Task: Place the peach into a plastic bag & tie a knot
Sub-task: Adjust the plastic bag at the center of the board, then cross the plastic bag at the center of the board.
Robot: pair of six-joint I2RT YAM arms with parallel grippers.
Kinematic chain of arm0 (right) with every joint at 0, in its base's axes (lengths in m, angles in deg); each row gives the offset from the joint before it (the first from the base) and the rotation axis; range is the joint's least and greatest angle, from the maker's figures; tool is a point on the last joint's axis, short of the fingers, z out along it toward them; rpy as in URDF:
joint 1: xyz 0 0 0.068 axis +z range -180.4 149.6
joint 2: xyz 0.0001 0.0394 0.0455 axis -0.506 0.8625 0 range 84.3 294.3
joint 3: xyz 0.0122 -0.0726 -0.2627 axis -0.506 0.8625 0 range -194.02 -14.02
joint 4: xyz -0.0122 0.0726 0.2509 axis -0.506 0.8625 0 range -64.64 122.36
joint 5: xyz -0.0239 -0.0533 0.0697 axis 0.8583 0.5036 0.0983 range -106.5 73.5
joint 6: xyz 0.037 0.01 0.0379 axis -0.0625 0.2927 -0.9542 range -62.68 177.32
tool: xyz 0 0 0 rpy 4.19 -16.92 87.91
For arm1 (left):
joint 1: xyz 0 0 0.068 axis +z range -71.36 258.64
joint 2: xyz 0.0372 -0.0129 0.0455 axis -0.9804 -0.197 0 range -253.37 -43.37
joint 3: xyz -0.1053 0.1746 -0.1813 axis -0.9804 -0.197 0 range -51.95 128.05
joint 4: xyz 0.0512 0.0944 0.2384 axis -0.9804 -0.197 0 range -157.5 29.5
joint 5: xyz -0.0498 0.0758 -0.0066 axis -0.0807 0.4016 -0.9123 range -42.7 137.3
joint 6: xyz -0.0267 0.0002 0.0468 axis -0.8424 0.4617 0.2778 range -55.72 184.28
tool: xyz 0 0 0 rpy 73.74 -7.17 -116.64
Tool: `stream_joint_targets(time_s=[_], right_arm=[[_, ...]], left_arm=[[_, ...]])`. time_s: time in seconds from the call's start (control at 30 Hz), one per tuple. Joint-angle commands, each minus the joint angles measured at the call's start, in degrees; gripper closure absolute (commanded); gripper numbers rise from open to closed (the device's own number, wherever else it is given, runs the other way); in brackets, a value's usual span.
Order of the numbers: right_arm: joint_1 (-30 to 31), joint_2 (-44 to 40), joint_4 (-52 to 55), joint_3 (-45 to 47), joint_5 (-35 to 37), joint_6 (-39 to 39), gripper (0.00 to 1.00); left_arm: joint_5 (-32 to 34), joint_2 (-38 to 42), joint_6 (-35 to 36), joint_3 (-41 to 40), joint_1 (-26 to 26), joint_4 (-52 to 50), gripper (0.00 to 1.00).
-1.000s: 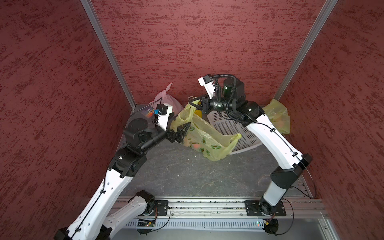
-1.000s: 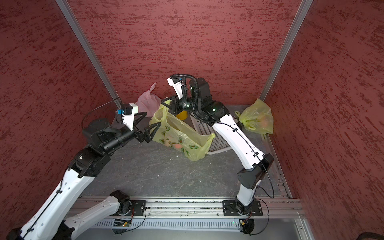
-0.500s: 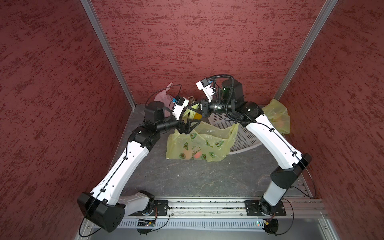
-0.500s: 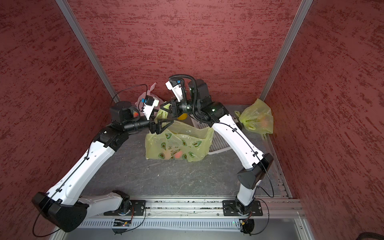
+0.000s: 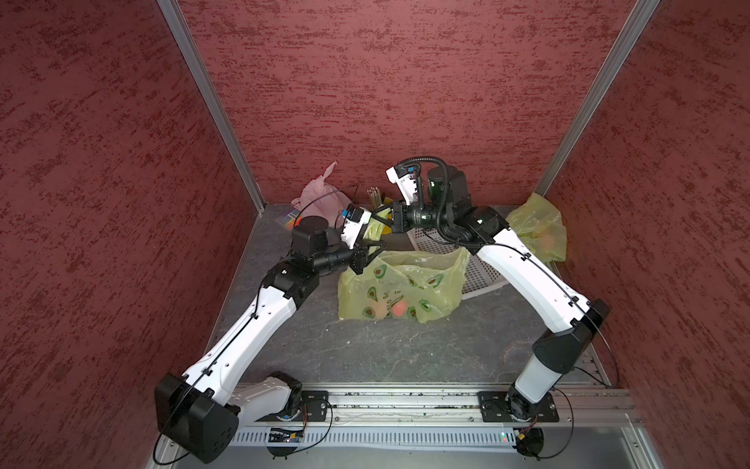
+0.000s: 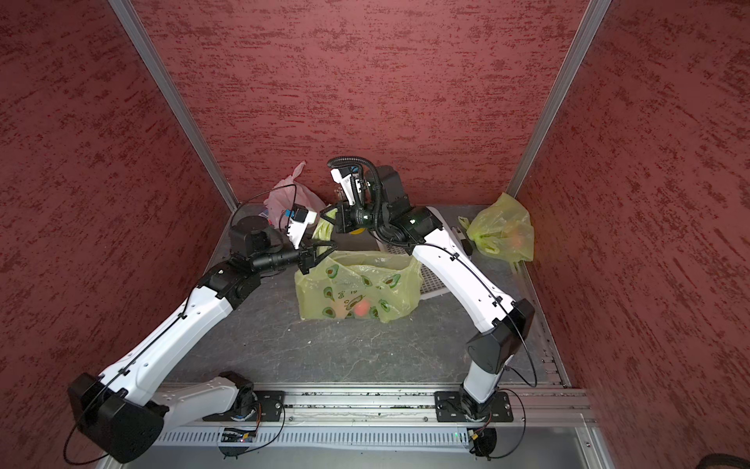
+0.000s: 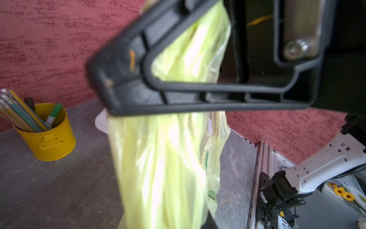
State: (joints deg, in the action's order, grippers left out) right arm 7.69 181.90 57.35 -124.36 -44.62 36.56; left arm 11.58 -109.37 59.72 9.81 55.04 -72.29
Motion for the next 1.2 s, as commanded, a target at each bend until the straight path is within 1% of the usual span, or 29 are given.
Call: stream_joint_targets(time_s=[0.0, 0.03, 0.1, 0.23, 0.3, 0.4, 0.5, 0.53, 0.57, 0.6, 0.63, 0.67, 0.73, 0.77, 0.83, 0.87, 0.93, 0.97, 1.07, 1.17], right_arm=[[-0.20, -3.34, -3.15, 0.93, 4.97, -0.90, 1.00], [-0.24, -3.65, -3.39, 1.50, 4.79, -1.04, 1.00], [-0.28, -3.98, -3.83, 2.26, 3.92, -1.20, 1.00], [-0.28, -4.22, -4.60, 3.42, 2.01, -1.55, 1.00], [-0.29, -4.32, -4.87, 3.86, 1.33, -1.56, 1.00], [-0.26, -4.73, -5.07, 4.73, 1.27, -1.69, 1.00], [-0.29, -5.18, -4.38, 5.56, 3.74, -1.40, 1.00], [-0.29, -5.33, -3.71, 5.57, 4.87, -1.24, 1.00], [-0.36, -5.53, -2.72, 5.34, 6.23, -1.05, 1.00], [-0.53, -5.98, -1.32, 5.08, 8.22, -0.72, 0.97], [-0.75, -6.79, -0.03, 5.40, 10.56, -0.40, 0.76], [-1.01, -7.89, 0.82, 6.05, 13.10, -0.17, 0.60], [-2.31, -11.24, 3.52, 8.49, 18.66, 0.01, 0.36], [-3.19, -13.07, 4.79, 9.76, 21.28, 0.09, 0.27], [-5.42, -17.24, 8.61, 12.62, 29.18, -0.07, 0.09], [-6.77, -18.62, 9.92, 14.25, 31.66, -0.15, 0.02], [-10.58, -21.89, 11.17, 19.00, 34.70, -0.51, 0.01], [-12.27, -23.06, 10.81, 21.23, 34.71, -0.59, 0.01], [-15.92, -25.22, 8.42, 27.22, 33.08, -0.99, 0.01], [-17.54, -24.82, 4.24, 31.27, 28.54, -1.16, 0.01]], left_arm=[[-1.55, 1.87, -2.26, -1.74, 1.25, 2.74, 0.83], [-2.02, 2.07, -2.64, -2.05, 1.43, 3.04, 0.80], [-2.66, 2.33, -3.12, -2.46, 1.62, 3.24, 0.69], [-4.60, 1.60, -3.22, -2.03, 1.63, 2.98, 0.65], [-5.05, 1.16, -3.10, -1.67, 1.62, 2.41, 0.66], [-5.19, 1.04, -2.80, -1.53, 1.62, 2.04, 0.76], [-4.90, 1.13, -2.91, -1.73, 1.62, 2.44, 0.96], [-4.72, 1.13, -3.05, -1.82, 1.66, 2.54, 1.00], [-4.49, 1.03, -3.06, -1.93, 1.65, 2.59, 1.00], [-4.54, 0.79, -3.17, -1.92, 1.79, 2.59, 1.00], [-4.53, 0.55, -3.16, -1.95, 1.93, 2.56, 1.00], [-4.71, 0.39, -3.17, -1.91, 1.95, 2.55, 1.00], [-4.94, 0.20, -3.26, -2.07, 2.06, 2.75, 1.00], [-5.08, 0.25, -3.28, -2.18, 2.15, 2.92, 1.00], [-5.22, 0.25, -3.42, -2.26, 2.32, 3.31, 1.00], [-5.40, 0.21, -3.51, -2.27, 2.41, 3.34, 1.00], [-5.75, 0.20, -3.61, -2.30, 2.67, 3.46, 1.00], [-5.84, 0.25, -3.62, -2.31, 2.75, 3.61, 1.00], [-6.02, 0.34, -3.88, -2.46, 2.94, 3.90, 1.00], [-6.28, 0.34, -4.05, -2.55, 2.96, 4.05, 1.00]])
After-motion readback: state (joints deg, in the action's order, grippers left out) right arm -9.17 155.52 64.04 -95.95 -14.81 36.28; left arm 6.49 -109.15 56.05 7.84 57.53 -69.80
